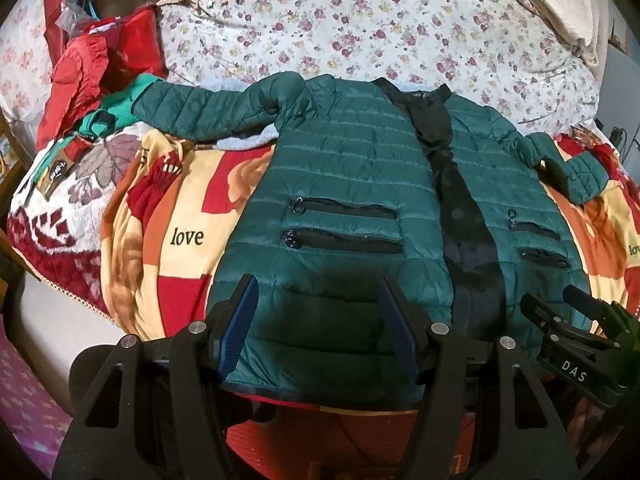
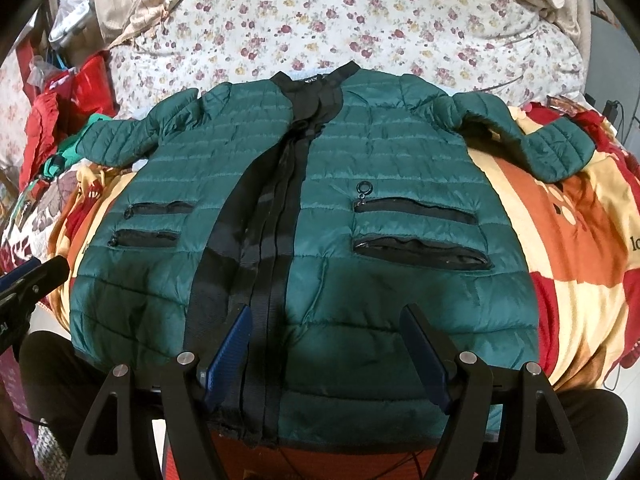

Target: Fold large clothes

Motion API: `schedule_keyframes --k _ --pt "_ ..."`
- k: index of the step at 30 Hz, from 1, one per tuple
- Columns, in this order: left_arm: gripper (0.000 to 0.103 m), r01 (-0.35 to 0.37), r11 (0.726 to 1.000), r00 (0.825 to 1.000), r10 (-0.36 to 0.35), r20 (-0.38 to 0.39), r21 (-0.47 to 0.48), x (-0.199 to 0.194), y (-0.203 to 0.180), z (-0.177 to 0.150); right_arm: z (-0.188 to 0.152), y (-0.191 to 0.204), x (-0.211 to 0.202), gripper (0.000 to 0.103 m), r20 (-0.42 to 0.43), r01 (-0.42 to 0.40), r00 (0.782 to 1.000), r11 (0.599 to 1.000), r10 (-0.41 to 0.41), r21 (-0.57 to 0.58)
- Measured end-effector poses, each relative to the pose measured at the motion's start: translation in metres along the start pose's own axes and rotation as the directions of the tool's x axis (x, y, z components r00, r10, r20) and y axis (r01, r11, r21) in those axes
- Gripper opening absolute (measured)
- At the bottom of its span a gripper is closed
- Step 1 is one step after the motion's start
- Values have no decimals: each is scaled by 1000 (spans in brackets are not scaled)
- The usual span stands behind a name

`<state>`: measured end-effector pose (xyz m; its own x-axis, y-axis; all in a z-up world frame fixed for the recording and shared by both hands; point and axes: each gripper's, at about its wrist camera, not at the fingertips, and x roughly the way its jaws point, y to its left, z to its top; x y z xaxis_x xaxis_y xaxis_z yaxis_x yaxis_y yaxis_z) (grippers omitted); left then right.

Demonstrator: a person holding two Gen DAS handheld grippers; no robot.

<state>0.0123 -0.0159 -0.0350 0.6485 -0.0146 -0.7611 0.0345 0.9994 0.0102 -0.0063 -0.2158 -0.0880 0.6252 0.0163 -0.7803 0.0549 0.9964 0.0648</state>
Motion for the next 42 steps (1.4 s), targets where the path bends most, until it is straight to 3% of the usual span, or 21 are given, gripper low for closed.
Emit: schedule_keyframes --k 6,12,18,27,36,42 --pt "62 -4 1000 1000 4 -7 -16 6 8 4 7 4 2 74 7 1 1000 1000 -1 -27" --pt "62 -59 993 998 58 -10 -102 15 44 17 24 13 5 74 34 -2 999 998 4 -64" --pt "62 -123 967 992 118 -33 -225 26 92 24 34 27 18 74 32 -28 999 995 31 -94" --pt "62 -178 938 984 167 -63 -297 42 136 33 40 36 37 74 26 -79 996 994 82 -79" --pt "62 -233 916 972 232 -42 -328 69 196 83 43 19 40 74 28 -46 999 999 47 -23" --pt "62 -185 897 981 193 -21 -402 100 249 128 46 12 46 74 31 -49 998 999 49 -4"
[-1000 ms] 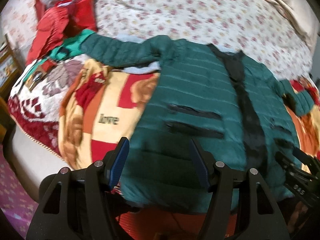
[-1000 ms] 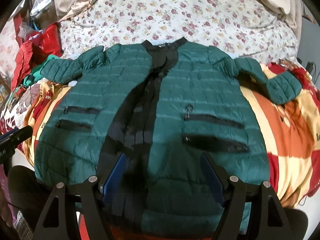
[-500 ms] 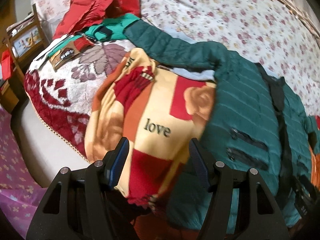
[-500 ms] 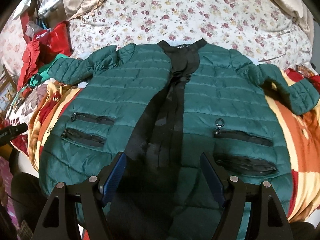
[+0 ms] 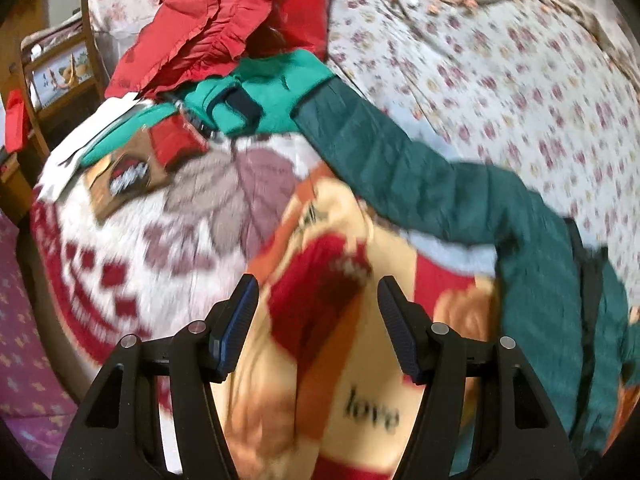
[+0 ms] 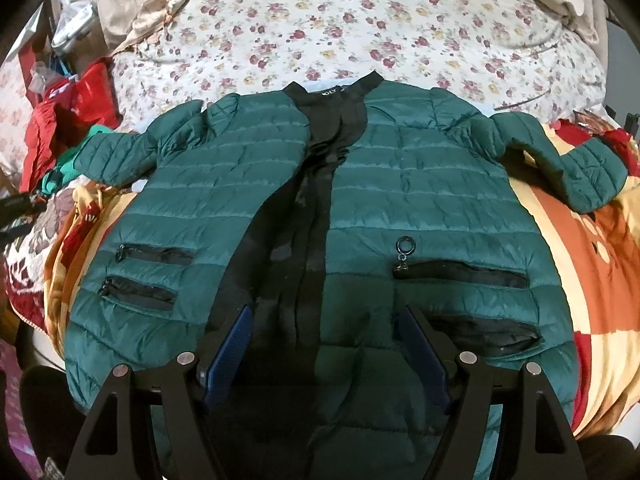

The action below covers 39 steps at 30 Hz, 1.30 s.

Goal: Fold large clothes
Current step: 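Reach the left gripper to the jacket sleeve nearest it and grasp it, then fold the grasped sleeve and side panel across the jacket body toward the right gripper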

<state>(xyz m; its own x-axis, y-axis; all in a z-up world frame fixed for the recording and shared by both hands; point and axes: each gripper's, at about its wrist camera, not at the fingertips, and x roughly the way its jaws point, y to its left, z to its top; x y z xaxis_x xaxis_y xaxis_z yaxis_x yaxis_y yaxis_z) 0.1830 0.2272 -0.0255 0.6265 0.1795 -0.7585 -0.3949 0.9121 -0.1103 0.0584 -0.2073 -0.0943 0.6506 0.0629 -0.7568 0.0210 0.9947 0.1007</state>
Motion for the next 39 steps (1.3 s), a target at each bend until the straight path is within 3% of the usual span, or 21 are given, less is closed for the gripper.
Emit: schedule_keyframes --k 6,11,17,24,25,26,27,28,32,39 --pt "62 33 999 999 -33 -1 -7 44 3 64 -2 -7 13 74 -13 -15 1000 1000 15 11" --pt "62 120 983 991 -128 -47 -136 94 20 108 -1 -12 24 74 -7 -18 1000 1000 18 10" --pt "62 134 973 982 -156 -108 -187 148 28 124 3 -12 35 83 -3 -16 1000 1000 16 0" --pt "62 139 973 984 -157 -85 -184 170 21 136 4 -9 42 90 4 -10 1000 1000 10 -15" --pt "59 120 979 987 -135 -85 -164 172 17 137 4 -8 43 90 7 -6 1000 1000 6 -18" --pt "31 106 983 989 -120 -86 -149 172 13 137 3 -8 43 90 9 -2 1000 1000 3 -22" --pt "14 101 984 988 -116 -101 -147 174 10 138 3 -7 43 90 12 2 1000 1000 -2 -28" --pt "10 104 981 983 -126 -131 -162 177 10 137 3 -7 43 90 14 3 1000 1000 -3 -31" --pt "8 89 983 989 -106 -103 -159 153 7 138 5 -8 39 89 16 -10 1000 1000 10 -24" --pt "8 165 985 986 -164 19 -45 56 -32 142 5 -11 14 89 76 -50 996 999 50 -4"
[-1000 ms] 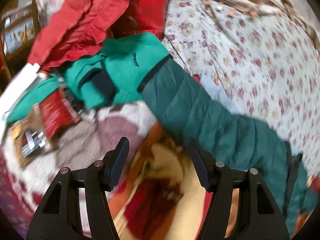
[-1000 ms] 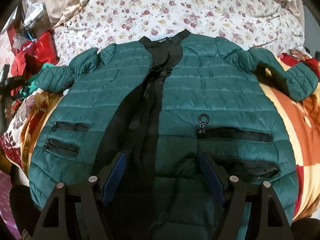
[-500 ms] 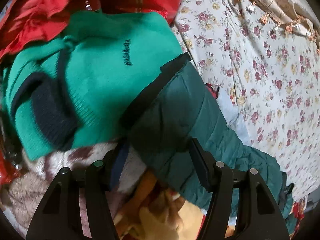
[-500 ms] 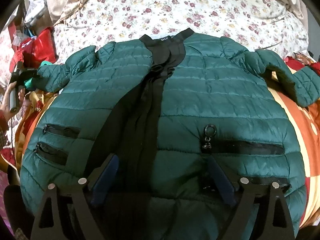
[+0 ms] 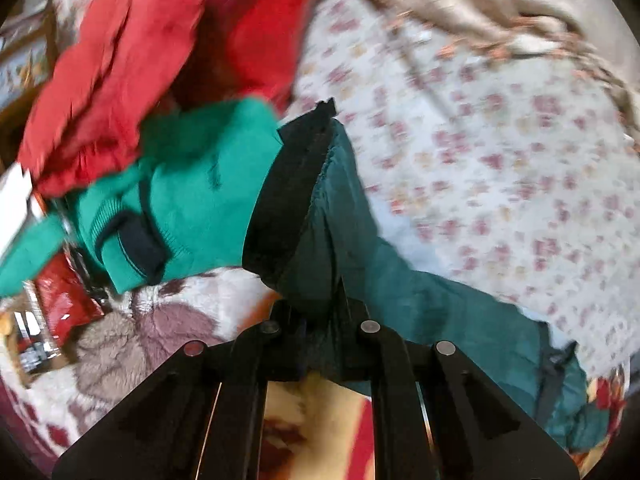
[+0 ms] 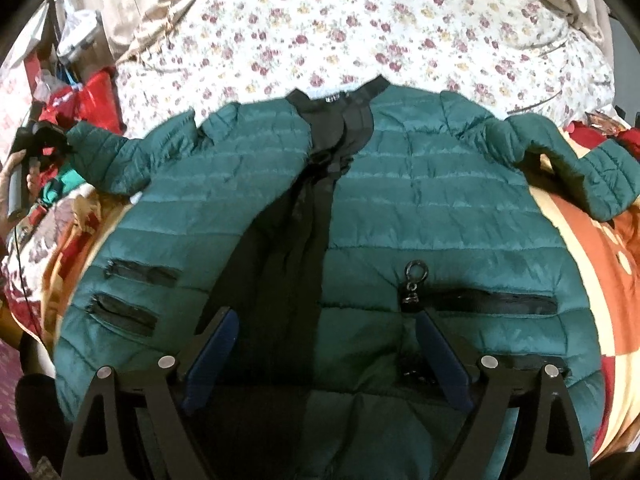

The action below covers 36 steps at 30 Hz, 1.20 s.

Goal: Fold large clothes
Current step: 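Fold the grasped sleeve and side panel across the jacket body toward the right gripper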

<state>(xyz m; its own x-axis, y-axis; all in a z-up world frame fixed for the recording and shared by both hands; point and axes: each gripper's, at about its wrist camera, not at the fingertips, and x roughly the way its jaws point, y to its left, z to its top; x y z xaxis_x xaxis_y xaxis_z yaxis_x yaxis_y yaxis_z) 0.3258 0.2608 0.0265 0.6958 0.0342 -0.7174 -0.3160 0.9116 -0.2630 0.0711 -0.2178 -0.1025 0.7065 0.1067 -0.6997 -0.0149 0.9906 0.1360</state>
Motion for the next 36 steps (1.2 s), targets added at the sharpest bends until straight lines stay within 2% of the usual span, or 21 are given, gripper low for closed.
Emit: schedule_keyframes --k 3,6,8,11,15,17,18,21,24,27,29,31,33,36 --pt "8 67 995 997 -69 26 71 -34 -33 -6 0 -3 -11 89 27 -8 1000 1000 7 11" --pt "8 164 976 985 -169 20 144 -62 -74 -24 0 -11 -23 89 52 -8 999 999 6 36" --pt "8 234 953 972 -237 -10 190 -71 -105 -44 0 -16 -30 89 66 -7 998 998 4 56" --pt "8 308 922 951 -300 -70 233 -71 -142 -74 -1 -25 -39 89 82 -4 997 997 -2 80" --pt "8 365 888 929 -325 -178 279 -49 -184 -134 -1 -36 -45 89 90 7 996 994 -17 111" --pt "8 368 883 923 -309 -229 291 -33 -195 -167 -1 -42 -44 89 81 7 997 991 -18 134" --pt "8 357 884 926 -294 -235 301 -30 -198 -180 -1 -45 -44 89 77 7 997 990 -18 143" --pt "8 276 893 950 -197 -241 357 -9 -204 -220 2 -52 -42 89 57 9 998 986 -19 168" --pt "12 225 877 961 -129 -243 425 3 -201 -248 8 -56 -40 89 40 -2 999 984 -6 179" --pt "22 222 848 969 -136 -207 481 -6 -196 -262 18 -53 -38 89 30 -12 1000 985 7 171" --pt "43 233 834 969 -156 -191 501 -17 -191 -271 29 -45 -34 89 12 -38 999 987 37 156" --pt "53 256 828 965 -187 -185 499 -27 -183 -278 39 -35 -25 89 -24 -84 996 986 89 144" --pt "54 256 824 966 -193 -174 506 -33 -176 -288 52 -21 -11 89 -59 -144 986 980 153 134" --pt "53 268 829 963 -208 -175 492 -40 -161 -295 73 2 10 89 -91 -193 975 976 202 106"
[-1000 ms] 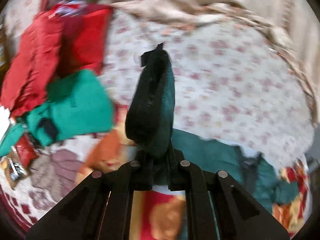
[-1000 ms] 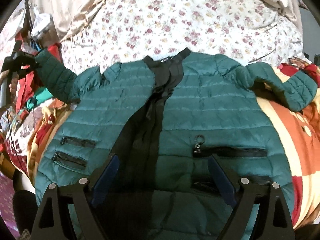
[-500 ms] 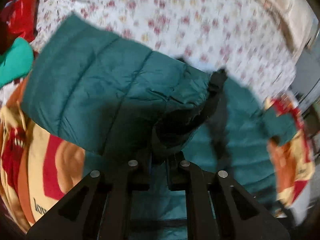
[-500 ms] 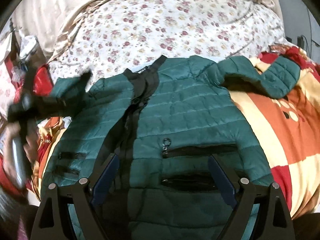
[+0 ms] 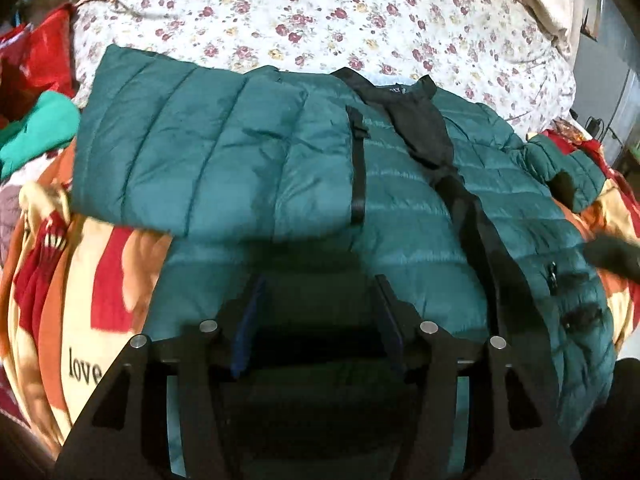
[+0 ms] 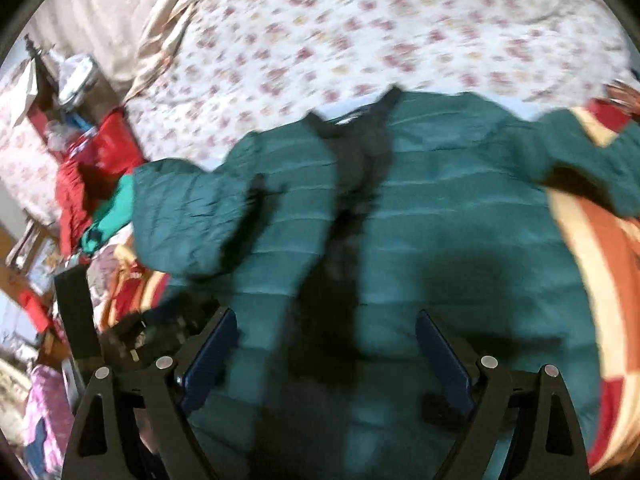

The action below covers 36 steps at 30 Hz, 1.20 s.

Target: Fold large clothes

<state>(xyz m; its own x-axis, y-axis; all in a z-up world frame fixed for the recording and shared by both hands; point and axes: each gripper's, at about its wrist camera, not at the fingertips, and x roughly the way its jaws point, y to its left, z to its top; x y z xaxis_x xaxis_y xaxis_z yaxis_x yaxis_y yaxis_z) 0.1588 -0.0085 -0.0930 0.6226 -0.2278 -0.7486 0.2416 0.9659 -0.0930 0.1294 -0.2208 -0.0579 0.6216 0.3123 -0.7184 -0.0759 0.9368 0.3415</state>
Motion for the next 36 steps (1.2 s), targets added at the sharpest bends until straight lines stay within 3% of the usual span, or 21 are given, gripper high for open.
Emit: schedule_keyframes --k 7,11,15,17,19,21,23,26,29,33,36 --pt "54 -26 996 997 31 64 -86 -38 44 -25 46 41 74 89 -112 -141 983 990 142 19" --pt "54 -27 987 993 45 108 -161 -46 69 -27 62 47 126 89 -156 -107 981 991 119 84" --pt "54 -52 984 991 72 116 -173 -40 83 -27 63 38 158 89 -173 -128 970 966 168 223" --pt "54 -58 981 991 79 109 -184 -37 90 -28 63 38 159 74 -150 -151 969 954 194 258" --pt "54 -57 978 992 79 103 -199 -36 95 -28 65 41 162 29 -179 -201 951 943 253 264" --pt "54 -60 977 992 82 99 -206 -35 97 -28 69 45 153 15 -169 -231 946 943 275 240" --pt "54 -72 975 991 94 96 -211 -34 98 -29 75 44 137 11 -131 -241 953 944 274 223" --pt "54 -82 974 990 103 93 -212 -32 98 -30 84 35 113 9 -77 -231 965 951 251 204" --pt "54 -84 973 991 105 86 -215 -30 98 -30 93 12 88 9 -33 -160 985 969 169 187" --pt "54 -80 972 992 100 81 -221 -29 98 -30 107 -36 65 9 -4 -5 1000 977 6 212" --pt "54 -84 973 992 102 75 -217 -27 97 -29 114 -74 58 8 1 131 991 963 -135 234"
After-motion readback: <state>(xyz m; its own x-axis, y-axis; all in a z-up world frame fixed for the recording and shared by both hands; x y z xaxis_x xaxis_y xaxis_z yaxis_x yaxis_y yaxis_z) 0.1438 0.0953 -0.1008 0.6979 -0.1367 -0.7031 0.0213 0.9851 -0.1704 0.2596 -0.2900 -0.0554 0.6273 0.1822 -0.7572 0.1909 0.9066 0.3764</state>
